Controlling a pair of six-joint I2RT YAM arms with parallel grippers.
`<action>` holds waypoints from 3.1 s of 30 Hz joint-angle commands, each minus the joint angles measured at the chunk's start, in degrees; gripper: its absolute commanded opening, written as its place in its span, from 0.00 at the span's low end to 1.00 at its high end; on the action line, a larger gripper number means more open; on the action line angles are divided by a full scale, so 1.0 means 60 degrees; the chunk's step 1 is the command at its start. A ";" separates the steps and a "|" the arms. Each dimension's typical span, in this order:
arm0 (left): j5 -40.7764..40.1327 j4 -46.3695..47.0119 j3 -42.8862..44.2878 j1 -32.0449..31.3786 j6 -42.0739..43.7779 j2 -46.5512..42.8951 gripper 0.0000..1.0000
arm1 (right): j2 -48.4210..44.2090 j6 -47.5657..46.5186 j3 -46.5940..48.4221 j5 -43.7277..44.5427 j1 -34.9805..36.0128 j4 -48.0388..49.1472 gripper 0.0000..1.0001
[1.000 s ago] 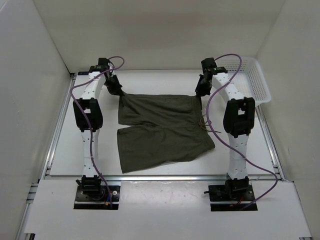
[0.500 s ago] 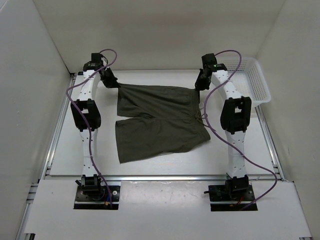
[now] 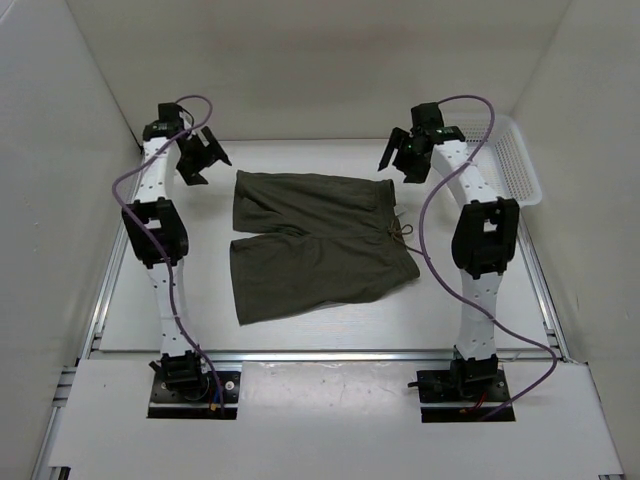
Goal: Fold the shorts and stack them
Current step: Fold the shorts
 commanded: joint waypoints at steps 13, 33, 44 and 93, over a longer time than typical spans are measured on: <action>0.0063 0.0649 -1.3324 -0.0633 -0.0599 -1.0694 0.88 | -0.8820 0.0991 -1.0610 0.0593 0.0700 0.1327 0.52; -0.0754 0.1791 -1.6420 -0.3021 -0.2901 -1.0201 0.88 | -1.0111 0.1942 -1.2735 -0.0696 0.0613 0.1308 0.73; -0.1356 0.1456 -1.5293 -0.3109 -0.2901 -1.0360 0.10 | -0.9805 0.2148 -1.4100 -0.1838 -0.0925 0.2863 0.61; -0.2455 0.0137 -1.4062 -0.2567 -0.2447 -1.0828 0.10 | -0.7781 0.1182 -1.2093 0.0329 -0.0296 0.3174 0.00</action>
